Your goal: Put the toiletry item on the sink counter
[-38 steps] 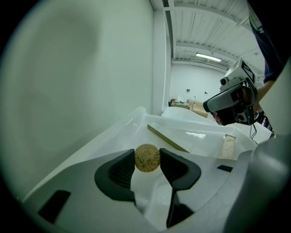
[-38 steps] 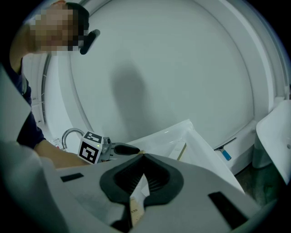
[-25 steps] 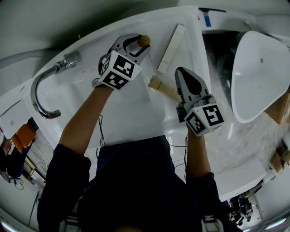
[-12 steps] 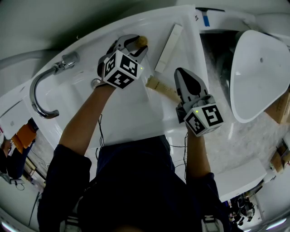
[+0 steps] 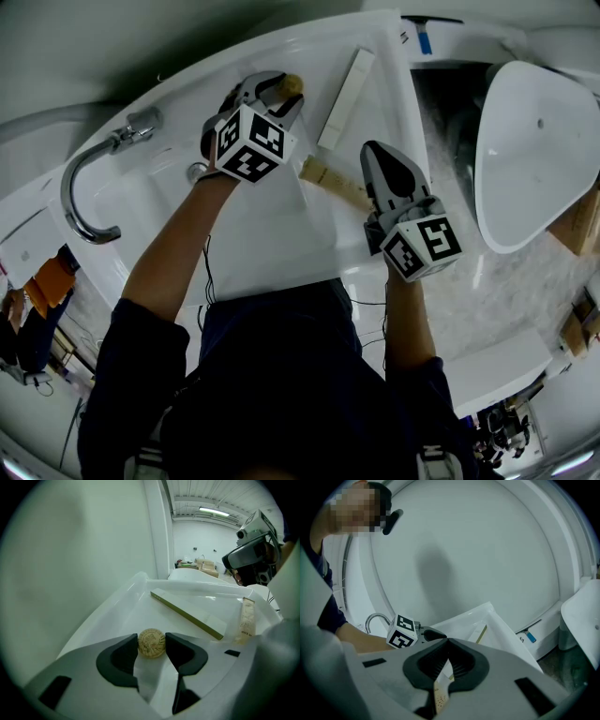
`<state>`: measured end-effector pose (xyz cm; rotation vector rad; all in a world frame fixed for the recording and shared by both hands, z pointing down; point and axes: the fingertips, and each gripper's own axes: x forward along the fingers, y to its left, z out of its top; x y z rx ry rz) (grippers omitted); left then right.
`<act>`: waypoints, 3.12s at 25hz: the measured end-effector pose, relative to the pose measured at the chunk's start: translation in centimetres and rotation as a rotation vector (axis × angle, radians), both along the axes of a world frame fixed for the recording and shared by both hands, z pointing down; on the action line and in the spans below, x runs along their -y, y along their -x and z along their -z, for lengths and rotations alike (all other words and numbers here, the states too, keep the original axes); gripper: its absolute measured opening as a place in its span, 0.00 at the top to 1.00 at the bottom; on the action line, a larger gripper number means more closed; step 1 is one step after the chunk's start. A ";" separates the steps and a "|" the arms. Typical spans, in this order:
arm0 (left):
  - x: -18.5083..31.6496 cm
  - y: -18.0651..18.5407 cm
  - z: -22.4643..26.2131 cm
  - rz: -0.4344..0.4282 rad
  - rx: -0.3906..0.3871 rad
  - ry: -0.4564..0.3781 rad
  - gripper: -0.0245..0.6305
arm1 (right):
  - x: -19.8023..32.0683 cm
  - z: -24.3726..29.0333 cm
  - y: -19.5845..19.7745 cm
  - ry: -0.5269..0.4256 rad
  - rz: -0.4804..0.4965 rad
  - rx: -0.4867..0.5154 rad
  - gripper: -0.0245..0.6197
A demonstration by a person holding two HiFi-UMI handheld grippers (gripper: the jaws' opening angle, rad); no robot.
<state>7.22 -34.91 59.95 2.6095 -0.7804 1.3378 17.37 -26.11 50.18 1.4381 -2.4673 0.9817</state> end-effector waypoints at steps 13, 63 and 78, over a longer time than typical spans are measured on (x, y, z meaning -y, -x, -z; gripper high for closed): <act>-0.2 -0.2 1.7 0.010 -0.045 -0.019 0.64 | -0.9 0.9 0.1 -0.011 -0.005 -0.023 0.95; -15.6 7.0 17.0 0.141 -0.366 -0.139 0.70 | -11.0 9.4 6.0 -0.139 0.018 -0.094 0.95; -18.5 7.9 19.0 0.181 -0.419 -0.149 0.80 | -11.9 10.6 6.6 -0.154 0.061 -0.097 0.95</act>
